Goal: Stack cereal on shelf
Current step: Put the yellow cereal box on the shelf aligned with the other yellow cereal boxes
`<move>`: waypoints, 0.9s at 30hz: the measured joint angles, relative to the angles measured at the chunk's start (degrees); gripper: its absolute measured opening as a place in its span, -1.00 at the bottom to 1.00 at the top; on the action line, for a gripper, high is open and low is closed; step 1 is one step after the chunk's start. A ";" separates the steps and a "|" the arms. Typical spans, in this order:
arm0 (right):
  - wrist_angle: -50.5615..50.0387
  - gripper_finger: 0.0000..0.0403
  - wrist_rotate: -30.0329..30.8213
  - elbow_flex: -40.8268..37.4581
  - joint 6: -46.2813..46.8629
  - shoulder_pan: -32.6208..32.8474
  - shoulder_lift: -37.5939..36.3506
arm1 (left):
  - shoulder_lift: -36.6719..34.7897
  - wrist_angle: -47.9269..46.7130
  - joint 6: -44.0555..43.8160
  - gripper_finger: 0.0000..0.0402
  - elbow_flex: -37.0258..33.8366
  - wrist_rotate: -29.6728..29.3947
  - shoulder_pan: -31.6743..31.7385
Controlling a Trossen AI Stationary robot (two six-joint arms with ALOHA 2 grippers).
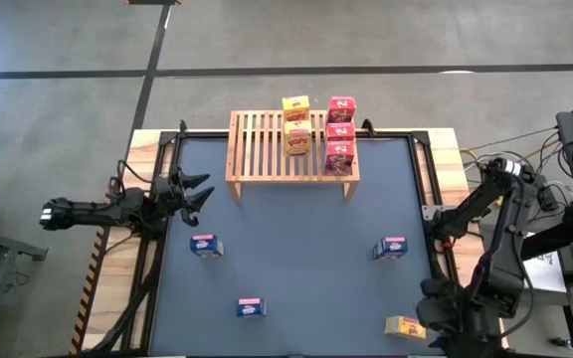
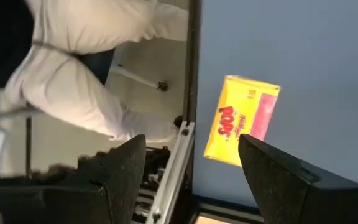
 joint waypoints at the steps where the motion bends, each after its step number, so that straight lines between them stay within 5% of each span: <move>1: -0.14 0.22 -0.05 0.21 -1.38 0.00 -0.02 | 0.00 -0.02 0.00 -0.04 0.00 0.00 0.01; 27: -1.04 0.22 0.00 -5.09 8.98 -0.04 0.13 | 0.00 -0.02 0.00 -0.04 0.00 0.00 -0.01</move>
